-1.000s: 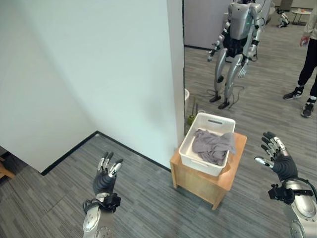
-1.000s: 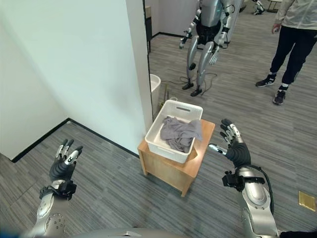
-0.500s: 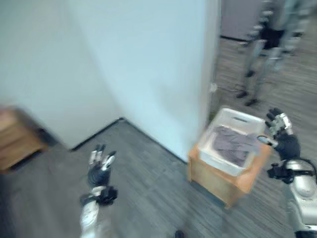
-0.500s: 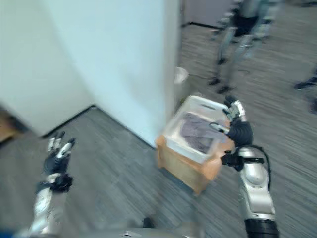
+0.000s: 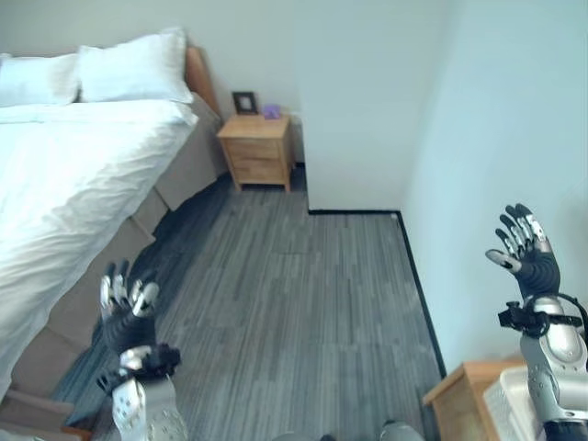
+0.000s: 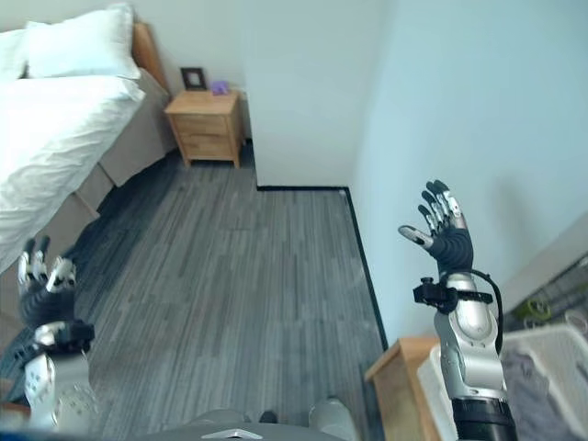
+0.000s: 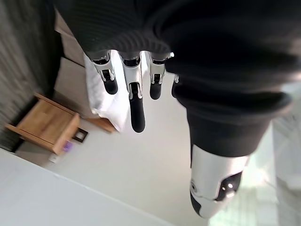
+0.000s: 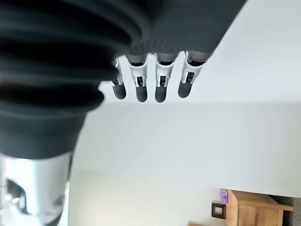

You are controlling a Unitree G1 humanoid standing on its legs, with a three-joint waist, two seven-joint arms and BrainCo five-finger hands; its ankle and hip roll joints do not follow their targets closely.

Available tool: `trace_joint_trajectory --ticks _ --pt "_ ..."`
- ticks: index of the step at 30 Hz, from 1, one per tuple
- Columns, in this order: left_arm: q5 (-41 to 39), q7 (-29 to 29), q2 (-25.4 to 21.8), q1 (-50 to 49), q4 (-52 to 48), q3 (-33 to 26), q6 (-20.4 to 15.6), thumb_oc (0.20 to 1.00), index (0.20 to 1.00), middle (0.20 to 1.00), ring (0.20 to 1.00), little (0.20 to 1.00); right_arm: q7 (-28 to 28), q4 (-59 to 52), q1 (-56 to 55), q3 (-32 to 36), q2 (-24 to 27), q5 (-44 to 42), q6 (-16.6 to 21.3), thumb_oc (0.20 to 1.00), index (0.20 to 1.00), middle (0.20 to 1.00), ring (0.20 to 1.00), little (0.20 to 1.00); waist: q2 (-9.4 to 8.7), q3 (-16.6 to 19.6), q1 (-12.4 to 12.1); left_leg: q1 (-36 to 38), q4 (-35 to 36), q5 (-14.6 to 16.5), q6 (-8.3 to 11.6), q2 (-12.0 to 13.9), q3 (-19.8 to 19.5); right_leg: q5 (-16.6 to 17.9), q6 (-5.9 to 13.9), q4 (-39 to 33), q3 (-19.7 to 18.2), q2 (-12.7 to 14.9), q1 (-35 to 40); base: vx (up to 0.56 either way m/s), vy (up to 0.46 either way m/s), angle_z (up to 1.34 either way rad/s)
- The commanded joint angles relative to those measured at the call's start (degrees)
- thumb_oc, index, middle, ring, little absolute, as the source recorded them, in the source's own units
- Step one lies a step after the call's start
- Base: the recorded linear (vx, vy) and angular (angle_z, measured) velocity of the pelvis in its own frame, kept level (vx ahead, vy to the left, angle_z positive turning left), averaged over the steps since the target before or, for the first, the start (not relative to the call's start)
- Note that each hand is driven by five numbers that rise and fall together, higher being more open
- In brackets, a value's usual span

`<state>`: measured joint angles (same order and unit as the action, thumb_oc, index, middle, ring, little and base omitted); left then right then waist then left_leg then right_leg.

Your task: Pick up bed clothes into laundry basket.

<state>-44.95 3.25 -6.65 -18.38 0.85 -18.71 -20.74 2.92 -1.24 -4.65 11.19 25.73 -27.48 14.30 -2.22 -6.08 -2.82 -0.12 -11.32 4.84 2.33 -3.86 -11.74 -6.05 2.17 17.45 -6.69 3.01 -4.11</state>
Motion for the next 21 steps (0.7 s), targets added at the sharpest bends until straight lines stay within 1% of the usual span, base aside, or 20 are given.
trace_joint_trajectory --ticks 1,2,3,4,5,6,7,8,9,10,11,12,13,14,15,16,17,18,19,21 --pt "-1.57 1.87 -6.53 5.54 -0.90 0.05 -0.31 1.000 1.000 1.000 1.000 1.000 -0.66 -3.10 1.06 5.11 4.77 -3.32 4.57 1.000 1.000 1.000 1.000 1.000 -1.05 -2.00 4.08 -6.91 -14.64 -6.95 2.32 18.01 17.97 1.68 1.48 -12.29 7.98 4.62 10.02 -0.13 -0.626 1.96" --pt "-2.52 3.01 -7.23 5.90 -0.26 1.51 1.29 1.000 1.000 1.000 1.000 1.000 -1.62 -3.18 -0.20 6.18 4.36 -2.53 4.33 1.000 1.000 1.000 1.000 1.000 -1.33 -1.43 5.53 -6.69 -18.95 -5.77 3.26 22.13 32.75 0.89 0.24 -13.88 13.13 3.57 11.44 -0.09 -0.397 2.28" --pt "-2.61 3.08 -7.34 5.85 -0.27 1.61 1.36 1.000 1.000 1.000 1.000 1.000 -1.80 -3.40 -0.42 6.27 4.21 -2.35 4.25 1.000 1.000 1.000 1.000 1.000 -1.22 -1.59 5.28 -7.00 -19.91 -5.50 2.57 22.75 33.68 1.14 0.14 -13.94 13.32 3.47 11.35 0.00 -0.282 1.96" --pt "-2.66 3.35 -7.58 6.19 0.04 2.43 1.94 1.000 1.000 1.000 1.000 1.000 -2.39 -4.13 -1.24 7.25 3.38 -1.73 4.20 1.000 1.000 1.000 1.000 1.000 -0.83 -1.33 5.66 -6.99 -23.02 -3.78 4.00 23.27 38.09 -0.58 -0.10 -13.99 15.07 2.90 12.52 0.04 -0.085 1.35" --pt "-2.93 3.61 -7.70 6.52 0.57 3.27 2.42 1.000 1.000 1.000 1.000 1.000 -2.79 -4.22 -2.14 8.61 2.18 -1.95 4.38 1.000 1.000 1.000 1.000 1.000 -0.33 -0.98 6.39 -6.85 -23.84 -5.19 4.66 24.36 43.26 -1.39 -0.83 -13.66 17.59 2.23 13.08 0.09 -0.131 1.09" --pt "-2.94 3.86 -8.55 7.14 1.38 4.55 2.78 1.000 1.000 1.000 1.000 1.000 -2.85 -4.79 -3.43 10.09 0.82 -2.24 4.76 1.000 1.000 1.000 1.000 1.000 0.10 -0.30 7.47 -5.52 -21.74 -6.19 4.97 25.50 49.88 -2.71 -1.56 -12.98 20.70 1.64 13.51 0.03 -0.064 0.99" --pt "-3.10 4.38 -9.21 7.88 1.07 5.47 3.52 1.000 1.000 1.000 1.000 1.000 -2.75 -5.50 -4.42 10.72 -0.75 -2.39 4.63 1.000 1.000 1.000 1.000 1.000 0.79 0.44 8.47 -3.71 -16.52 -6.65 4.67 26.33 53.32 -3.73 -1.64 -12.57 23.02 1.34 13.62 -0.02 0.084 0.78" --pt "-2.49 4.21 -9.75 8.49 1.31 6.47 3.66 1.000 1.000 1.000 1.000 1.000 -2.40 -5.72 -5.06 9.82 -1.65 -2.42 4.45 1.000 1.000 1.000 1.000 1.000 1.15 0.71 8.27 -4.11 -12.78 -6.49 3.82 24.09 50.97 -4.17 -1.25 -10.44 24.41 2.52 12.54 -0.06 0.183 1.32" --pt "-2.13 3.90 -10.31 8.96 1.08 6.99 3.61 1.000 1.000 1.000 1.000 1.000 -2.36 -5.66 -5.20 9.34 -2.04 -2.12 4.20 1.000 1.000 1.000 1.000 1.000 1.28 0.73 7.97 -4.17 -10.93 -4.39 2.82 22.71 48.76 -4.02 -1.18 -8.03 25.08 3.69 11.46 -0.05 0.186 1.88" --pt "-2.06 3.77 -10.41 9.02 1.06 7.08 3.62 1.000 1.000 1.000 1.000 1.000 -2.38 -5.70 -5.22 9.40 -2.17 -2.05 4.17 1.000 1.000 1.000 1.000 1.000 1.02 0.95 8.51 -4.55 -10.52 -4.25 2.29 21.96 48.33 -4.44 -0.86 -7.18 25.63 4.33 10.98 -0.03 0.232 1.37" --pt "-0.63 3.23 -11.18 11.83 1.14 9.50 3.58 1.000 1.000 1.000 1.000 1.000 -1.01 -6.15 -6.73 8.74 -3.96 -1.99 3.65 1.000 1.000 1.000 1.000 1.000 0.04 -0.09 9.92 -2.97 -6.17 0.48 -1.31 17.37 45.05 -0.54 1.85 5.19 26.85 8.85 5.54 -0.02 0.237 0.44" --pt "0.23 3.39 -12.10 12.95 1.18 10.16 3.32 1.000 1.000 1.000 1.000 1.000 -0.51 -5.85 -6.97 7.96 -4.67 -1.65 3.61 1.000 1.000 1.000 1.000 1.000 -0.54 -1.10 11.24 -2.28 -5.24 1.94 -2.93 14.60 42.68 3.31 3.81 10.71 24.21 10.87 2.44 -0.09 0.232 0.53" --pt "0.78 3.34 -12.52 13.73 0.99 10.54 2.96 1.000 1.000 1.000 1.000 1.000 -0.47 -5.73 -6.82 7.61 -5.36 -1.19 3.50 1.000 1.000 1.000 1.000 1.000 -0.70 -1.84 12.58 -1.96 -4.76 2.49 -3.53 13.37 41.27 4.62 4.88 12.48 20.75 10.86 0.10 -0.12 0.068 2.66" --pt "0.81 4.09 -12.77 14.17 1.26 10.44 2.37 1.000 1.000 1.000 1.000 1.000 0.42 -5.17 -6.79 6.74 -6.01 -1.12 3.23 1.000 1.000 1.000 1.000 1.000 -0.18 -1.85 13.39 -1.90 -2.69 2.49 -3.12 11.48 36.71 1.68 5.23 7.59 13.28 8.65 -1.07 -0.10 0.000 3.37" --pt "0.77 4.16 -12.76 14.15 1.29 10.43 2.35 1.000 1.000 1.000 1.000 1.000 0.46 -5.14 -6.80 6.75 -5.98 -1.14 3.22 1.000 1.000 1.000 1.000 1.000 -0.14 -1.82 13.45 -1.82 -2.51 2.39 -3.05 11.48 36.64 1.72 5.18 7.33 13.39 8.59 -0.89 -0.02 -0.038 3.01" --pt "0.60 4.37 -12.65 14.10 1.16 10.38 2.34 1.000 1.000 1.000 1.000 1.000 0.66 -4.94 -6.95 6.82 -5.93 -1.37 3.21 1.000 1.000 1.000 1.000 1.000 0.35 -1.65 13.40 -1.64 -1.62 2.15 -2.47 11.29 35.35 1.32 5.02 3.47 12.45 9.16 -0.37 -0.04 -0.107 1.12" --pt "0.52 4.52 -12.61 14.08 1.34 10.34 2.27 1.000 1.000 1.000 1.000 1.000 0.72 -4.35 -6.70 6.65 -5.88 -1.59 3.22 1.000 1.000 1.000 1.000 1.000 0.63 -1.45 13.40 -1.74 -0.22 0.67 -2.45 11.37 34.53 3.85 4.90 -2.07 11.82 10.10 -1.31 0.01 -0.144 0.73" --pt "0.54 3.98 -12.68 13.92 2.20 10.50 1.72 1.000 1.000 1.000 1.000 1.000 0.85 -4.21 -6.99 6.50 -5.64 -1.09 3.46 1.000 1.000 1.000 1.000 1.000 0.50 -1.26 13.49 -1.38 -0.07 1.12 -1.97 10.60 32.35 5.27 5.34 -6.39 10.48 10.73 -2.15 -0.01 -0.162 0.95" --pt "1.04 3.82 -12.81 13.79 2.53 10.76 1.90 1.000 1.000 1.000 1.000 1.000 0.78 -4.11 -7.39 6.32 -5.58 -0.89 3.07 1.000 1.000 1.000 1.000 1.000 -0.26 -0.86 13.53 -1.84 -1.12 1.46 -2.10 10.18 30.62 5.14 5.85 -8.66 10.13 10.08 -0.56 0.07 -0.099 1.05" --pt "1.25 2.99 -12.66 13.02 2.99 9.24 1.75 1.000 1.000 1.000 1.000 1.000 0.22 -3.21 -5.78 4.04 -4.44 0.20 2.33 1.000 1.000 1.000 1.000 1.000 -0.96 -0.54 11.87 -0.85 -0.61 0.85 -1.51 10.63 31.81 7.24 6.20 -11.91 12.05 11.14 1.69 0.06 -0.110 0.74"
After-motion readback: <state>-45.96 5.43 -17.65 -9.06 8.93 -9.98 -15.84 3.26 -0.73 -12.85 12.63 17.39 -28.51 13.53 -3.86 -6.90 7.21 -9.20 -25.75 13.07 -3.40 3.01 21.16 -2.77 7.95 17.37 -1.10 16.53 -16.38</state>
